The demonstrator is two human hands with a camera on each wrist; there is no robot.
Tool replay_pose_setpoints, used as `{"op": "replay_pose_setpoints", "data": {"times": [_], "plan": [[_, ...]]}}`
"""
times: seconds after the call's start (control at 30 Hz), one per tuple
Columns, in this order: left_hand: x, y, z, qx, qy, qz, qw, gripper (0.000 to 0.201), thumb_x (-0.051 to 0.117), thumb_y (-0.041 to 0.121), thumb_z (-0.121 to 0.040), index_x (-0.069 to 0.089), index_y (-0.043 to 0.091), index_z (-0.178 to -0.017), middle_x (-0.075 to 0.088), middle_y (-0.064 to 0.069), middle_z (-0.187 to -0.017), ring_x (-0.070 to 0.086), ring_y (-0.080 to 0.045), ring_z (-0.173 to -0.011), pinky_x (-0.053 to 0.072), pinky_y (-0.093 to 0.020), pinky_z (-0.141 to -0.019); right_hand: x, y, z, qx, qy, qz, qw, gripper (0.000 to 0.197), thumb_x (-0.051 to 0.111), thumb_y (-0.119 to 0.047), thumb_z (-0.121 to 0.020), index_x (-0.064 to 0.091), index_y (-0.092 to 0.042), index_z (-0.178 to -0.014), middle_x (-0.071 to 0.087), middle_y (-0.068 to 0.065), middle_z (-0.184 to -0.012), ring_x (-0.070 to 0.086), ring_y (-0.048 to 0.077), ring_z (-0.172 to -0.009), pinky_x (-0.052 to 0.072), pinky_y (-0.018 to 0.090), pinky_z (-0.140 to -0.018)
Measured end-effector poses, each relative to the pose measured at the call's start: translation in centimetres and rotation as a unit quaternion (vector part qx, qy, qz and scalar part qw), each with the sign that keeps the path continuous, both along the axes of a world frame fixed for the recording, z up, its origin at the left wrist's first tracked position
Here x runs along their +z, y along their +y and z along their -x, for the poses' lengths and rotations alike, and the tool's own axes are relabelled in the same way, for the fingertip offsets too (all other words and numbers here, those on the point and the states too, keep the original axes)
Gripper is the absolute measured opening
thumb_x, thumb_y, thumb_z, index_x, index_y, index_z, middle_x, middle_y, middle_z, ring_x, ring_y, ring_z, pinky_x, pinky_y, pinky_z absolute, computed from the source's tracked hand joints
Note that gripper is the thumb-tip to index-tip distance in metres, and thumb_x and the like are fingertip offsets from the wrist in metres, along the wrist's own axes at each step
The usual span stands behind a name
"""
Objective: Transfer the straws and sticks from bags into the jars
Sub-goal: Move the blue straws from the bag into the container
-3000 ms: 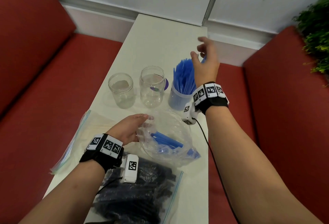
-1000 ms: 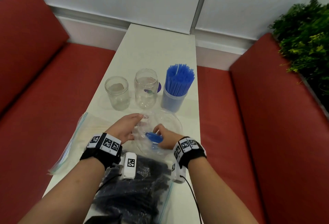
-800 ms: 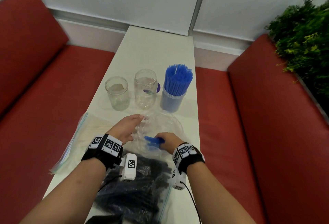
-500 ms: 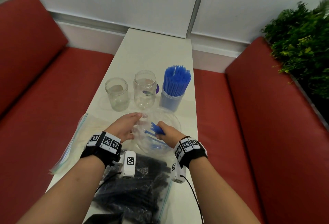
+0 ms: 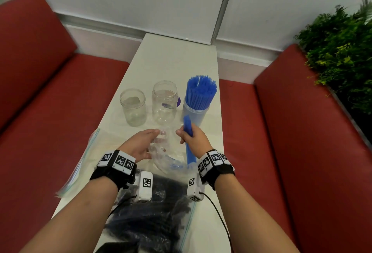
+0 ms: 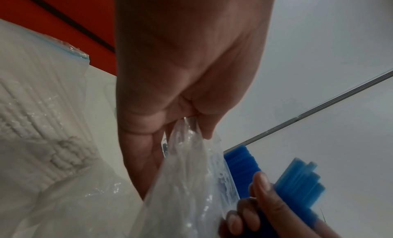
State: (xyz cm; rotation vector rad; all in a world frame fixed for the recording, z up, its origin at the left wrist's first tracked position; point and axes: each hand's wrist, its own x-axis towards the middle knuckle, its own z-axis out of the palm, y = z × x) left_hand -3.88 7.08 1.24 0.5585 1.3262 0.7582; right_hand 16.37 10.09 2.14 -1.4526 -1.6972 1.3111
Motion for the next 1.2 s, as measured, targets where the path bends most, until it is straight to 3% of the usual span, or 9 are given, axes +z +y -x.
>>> {"op": "replay_pose_setpoints", "data": {"times": [0.17,0.37,0.5,0.63,0.83,1.0,1.1,1.2], "plan": [[-0.5,0.2,0.1,-0.009,-0.012,0.006,1.000,0.028,0.049,0.033,-0.106,0.067,0.015,-0.119,0.074,-0.012,-0.114,0.072,-0.034,-0.090,0.058,-0.051,-0.085,1.1,1.1,0.1,-0.042,0.064,-0.010,0.997,0.028,0.067,-0.034,-0.095,0.057,-0.011,-0.083,0.060,0.004,-0.065,0.057,0.013,-0.060,0.053,0.027,-0.066],[-0.9,0.7,0.4,-0.008,-0.016,0.014,1.000,0.027,0.051,0.033,-0.106,0.068,0.016,-0.118,0.071,-0.012,-0.118,0.072,-0.034,-0.093,0.058,-0.052,-0.087,10.5,7.4,-0.6,-0.069,0.162,-0.117,0.977,0.040,0.066,-0.037,-0.095,0.059,0.002,-0.093,0.064,0.007,-0.062,0.062,0.020,-0.058,0.055,0.028,-0.064],[-1.0,1.1,0.3,-0.014,-0.018,0.017,1.000,0.027,0.051,0.033,-0.106,0.067,0.016,-0.118,0.073,-0.009,-0.116,0.074,-0.034,-0.090,0.060,-0.049,-0.080,14.2,11.3,-1.1,-0.085,0.232,-0.137,0.959,0.030,0.073,-0.034,-0.091,0.053,-0.013,-0.089,0.054,0.000,-0.060,0.054,0.018,-0.055,0.053,0.029,-0.062],[-1.1,1.8,0.2,-0.017,-0.018,0.018,1.000,0.028,0.051,0.032,-0.105,0.067,0.015,-0.119,0.072,-0.011,-0.117,0.072,-0.037,-0.092,0.058,-0.051,-0.082,12.4,13.4,-1.2,-0.123,0.210,-0.130,0.961,0.035,0.077,-0.033,-0.088,0.050,-0.011,-0.085,0.052,0.002,-0.060,0.051,0.018,-0.054,0.050,0.030,-0.061],[-1.2,2.7,0.6,-0.013,-0.029,0.021,0.999,0.030,0.050,0.032,-0.106,0.065,0.013,-0.124,0.073,-0.011,-0.113,0.072,-0.036,-0.089,0.059,-0.047,-0.075,9.0,15.1,-1.5,-0.186,0.191,-0.143,0.953,0.038,0.076,-0.040,-0.088,0.055,-0.008,-0.085,0.054,0.004,-0.059,0.050,0.014,-0.053,0.047,0.019,-0.057],[-1.4,3.4,0.6,-0.017,-0.040,0.025,0.999,0.031,0.050,0.031,-0.106,0.063,0.012,-0.126,0.075,-0.008,-0.105,0.072,-0.035,-0.089,0.060,-0.043,-0.071,9.9,16.9,-1.1,-0.189,0.229,-0.151,0.943,0.038,0.079,-0.040,-0.084,0.052,-0.014,-0.084,0.053,0.001,-0.060,0.049,0.016,-0.055,0.050,0.031,-0.061],[-1.4,3.7,0.5,-0.019,-0.041,0.026,0.999,0.032,0.049,0.031,-0.106,0.063,0.011,-0.127,0.073,-0.008,-0.105,0.073,-0.034,-0.087,0.060,-0.041,-0.065,10.4,17.6,-0.9,-0.182,0.222,-0.166,0.944,0.037,0.080,-0.039,-0.084,0.050,-0.017,-0.082,0.052,0.000,-0.061,0.050,0.016,-0.054,0.049,0.031,-0.058],[-1.7,3.8,0.5,-0.021,-0.043,0.026,0.999,0.032,0.050,0.032,-0.105,0.063,0.011,-0.126,0.070,-0.012,-0.112,0.072,-0.036,-0.090,0.060,-0.046,-0.072,9.5,18.0,-0.8,-0.176,0.208,-0.163,0.948,0.038,0.080,-0.040,-0.084,0.052,-0.014,-0.083,0.054,0.003,-0.062,0.050,0.016,-0.055,0.049,0.026,-0.058]]}}
